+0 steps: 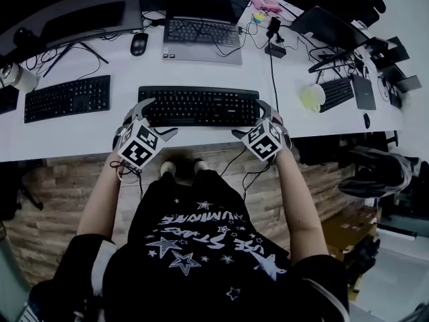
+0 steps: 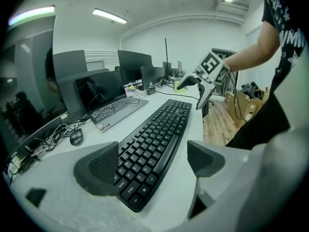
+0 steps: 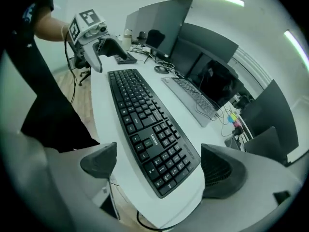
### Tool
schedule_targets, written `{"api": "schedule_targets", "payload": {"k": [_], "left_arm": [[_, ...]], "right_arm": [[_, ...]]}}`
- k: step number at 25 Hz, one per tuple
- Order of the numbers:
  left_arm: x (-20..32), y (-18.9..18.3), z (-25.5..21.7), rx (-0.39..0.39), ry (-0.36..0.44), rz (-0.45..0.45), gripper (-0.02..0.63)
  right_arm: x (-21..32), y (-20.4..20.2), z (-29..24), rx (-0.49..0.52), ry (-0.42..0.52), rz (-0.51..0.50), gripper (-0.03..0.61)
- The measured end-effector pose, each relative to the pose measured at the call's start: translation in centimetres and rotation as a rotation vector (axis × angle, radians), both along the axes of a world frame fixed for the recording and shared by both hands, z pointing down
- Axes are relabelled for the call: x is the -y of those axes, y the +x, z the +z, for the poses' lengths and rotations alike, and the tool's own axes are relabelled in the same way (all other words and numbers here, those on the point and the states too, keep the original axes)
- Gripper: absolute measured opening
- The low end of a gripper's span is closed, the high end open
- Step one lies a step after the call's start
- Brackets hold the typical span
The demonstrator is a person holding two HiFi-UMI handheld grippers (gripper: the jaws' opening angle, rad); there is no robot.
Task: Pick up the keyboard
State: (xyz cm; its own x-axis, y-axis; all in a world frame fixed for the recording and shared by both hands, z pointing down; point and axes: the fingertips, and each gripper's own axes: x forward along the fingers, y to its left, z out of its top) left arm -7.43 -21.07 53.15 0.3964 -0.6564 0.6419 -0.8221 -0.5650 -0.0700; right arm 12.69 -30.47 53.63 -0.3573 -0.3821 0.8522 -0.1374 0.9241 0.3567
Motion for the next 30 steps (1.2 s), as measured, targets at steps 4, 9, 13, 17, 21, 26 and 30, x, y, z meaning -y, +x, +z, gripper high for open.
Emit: {"api": "schedule_targets", "payload": {"k": [4, 9, 13, 17, 21, 26, 30], "left_arm": [[-0.2, 0.4, -0.3, 0.029, -0.02, -0.079, 0.434], [-1.0, 0.3, -0.5, 0.06, -0.058, -0.176, 0.434], [-1.4, 0.2, -0.5, 0.07, -0.077, -0.234, 0.434], [-1.8, 0.4, -0.2, 0.075, -0.094, -0.276, 0.434], [-1.8, 0.6, 0.0, 0.083, -0.104, -0.289, 0.434], [-1.5, 0.6, 0.1, 0.096, -0.11, -0.292, 0.434], [-1.0, 0.6, 0.2, 0.097, -0.117, -0.285, 0.434]], "right_arm": [[0.7, -0.9, 1.8, -0.032, -0.061, -0.125, 0.514], [2.0, -2.9, 3.5, -0.076, -0.102, -0.277, 0.518], [1.9, -3.7, 4.4, -0.103, -0.181, -0.358, 0.523], [2.0, -4.2, 5.0, -0.114, -0.233, -0.411, 0.554], [2.0, -4.4, 5.6, -0.143, -0.306, -0.424, 0.568], [2.0, -4.4, 6.7, -0.197, -0.387, -0.452, 0.569], [2.3, -4.8, 7.1, -0.242, -0.422, -0.473, 0.571]]}}
